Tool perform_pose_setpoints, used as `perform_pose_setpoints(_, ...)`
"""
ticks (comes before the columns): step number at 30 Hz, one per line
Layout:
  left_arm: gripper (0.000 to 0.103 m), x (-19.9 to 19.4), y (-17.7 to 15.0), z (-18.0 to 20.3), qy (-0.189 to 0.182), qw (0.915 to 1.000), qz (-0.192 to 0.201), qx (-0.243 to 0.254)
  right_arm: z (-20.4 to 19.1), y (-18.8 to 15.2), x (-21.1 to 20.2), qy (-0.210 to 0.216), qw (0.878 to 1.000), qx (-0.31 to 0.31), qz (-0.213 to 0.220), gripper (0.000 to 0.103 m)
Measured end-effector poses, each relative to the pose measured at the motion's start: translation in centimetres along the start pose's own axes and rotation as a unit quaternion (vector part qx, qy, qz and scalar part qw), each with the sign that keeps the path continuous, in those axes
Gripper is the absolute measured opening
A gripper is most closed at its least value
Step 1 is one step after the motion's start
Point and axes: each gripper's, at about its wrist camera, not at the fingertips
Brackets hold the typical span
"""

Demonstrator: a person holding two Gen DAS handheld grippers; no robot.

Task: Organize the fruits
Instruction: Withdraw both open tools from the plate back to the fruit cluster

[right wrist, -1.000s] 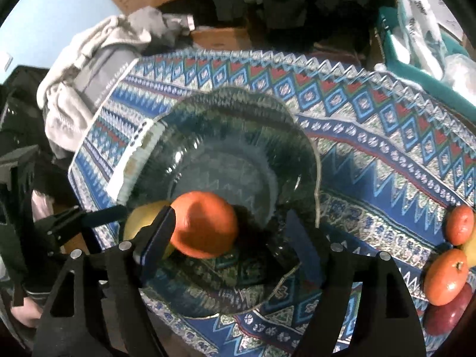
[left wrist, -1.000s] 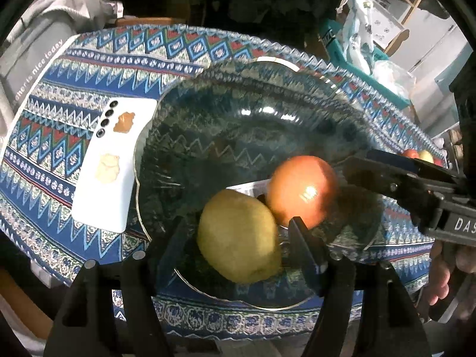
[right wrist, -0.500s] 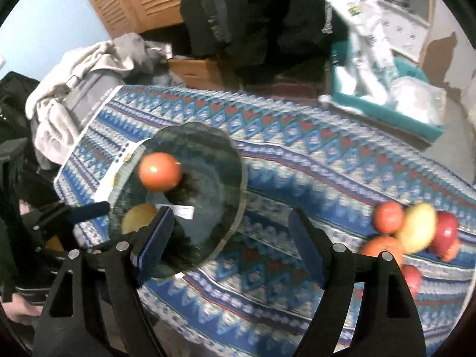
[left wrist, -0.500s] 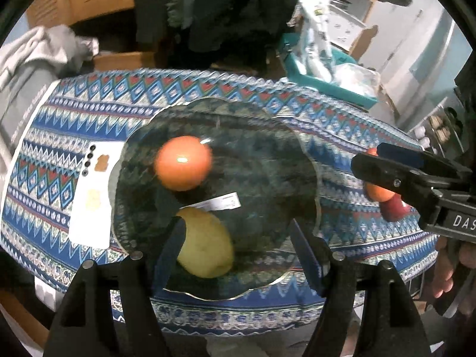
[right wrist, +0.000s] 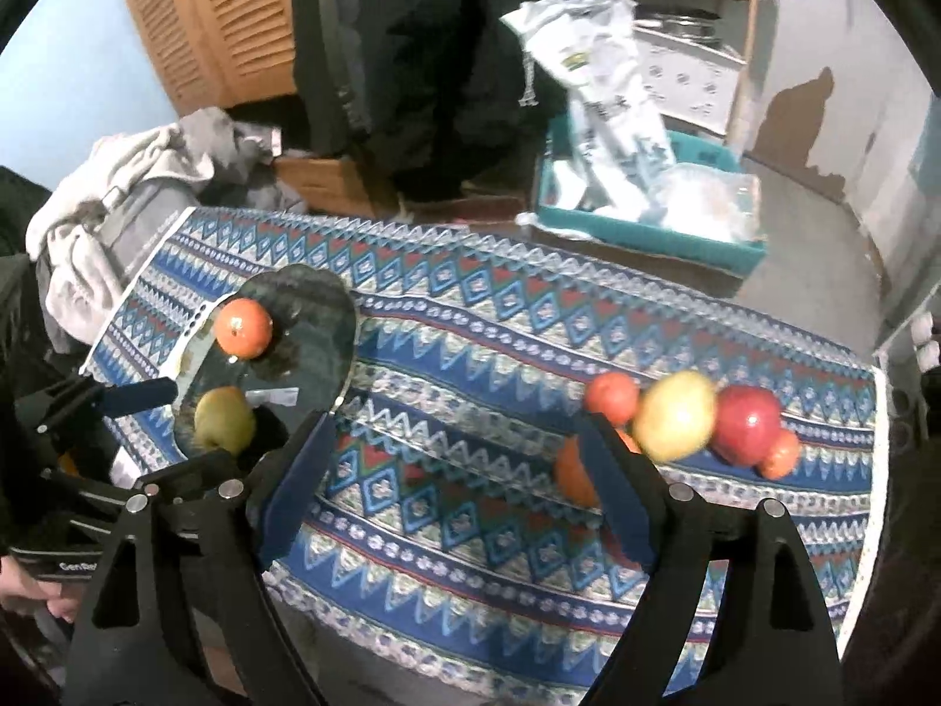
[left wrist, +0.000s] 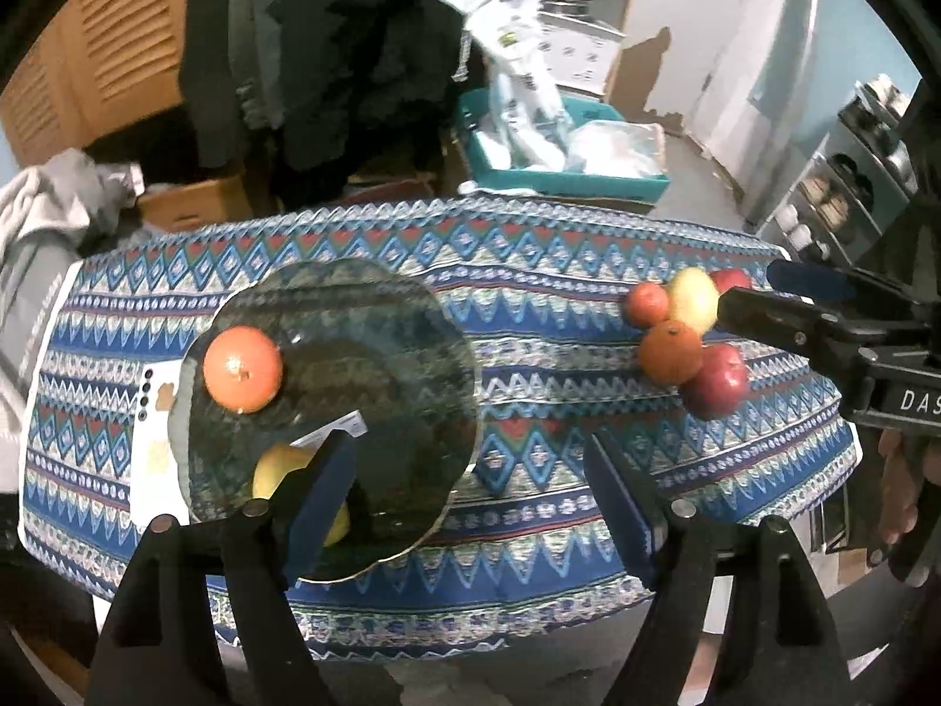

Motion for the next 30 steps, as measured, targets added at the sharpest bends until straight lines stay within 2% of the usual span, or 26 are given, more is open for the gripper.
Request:
perform_pose_setpoints(2,0.086,-0.2,0.2,1.0,-0.001,0.9999,0.003,0.01,0.8,-0.4,-0.8,-0.008,1.0,0.0,0.006,0.089)
perform_pose_setpoints(10,0.086,-0.4,0.6,4.7,-0.005,0.9985,0.009,0.055,3.6,-1.8,-2.4,-0.021,0.999,0.019,0.015,0.09)
perform_pose_setpoints(17,0.086,0.2,0.9,6.5,-0.006,0.9977,0.004,0.068,5.7,-2.8,-3.1,-0.034,0.999,0.028,0.014,0.09)
perform_pose_setpoints(30,0.086,2.8,2.1,9.7,-0.013,0.9948,-0.008,0.101,9.8,-4.8,-1.3,-0.05,0.997,0.056,-0.018,0.09)
Point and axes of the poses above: each gripper's, at about its wrist camera, not at the fingertips, and x roughly the way its jaws point, z to its right, y to its top, and after that the axes turned 5 degrees about -y, right-handed
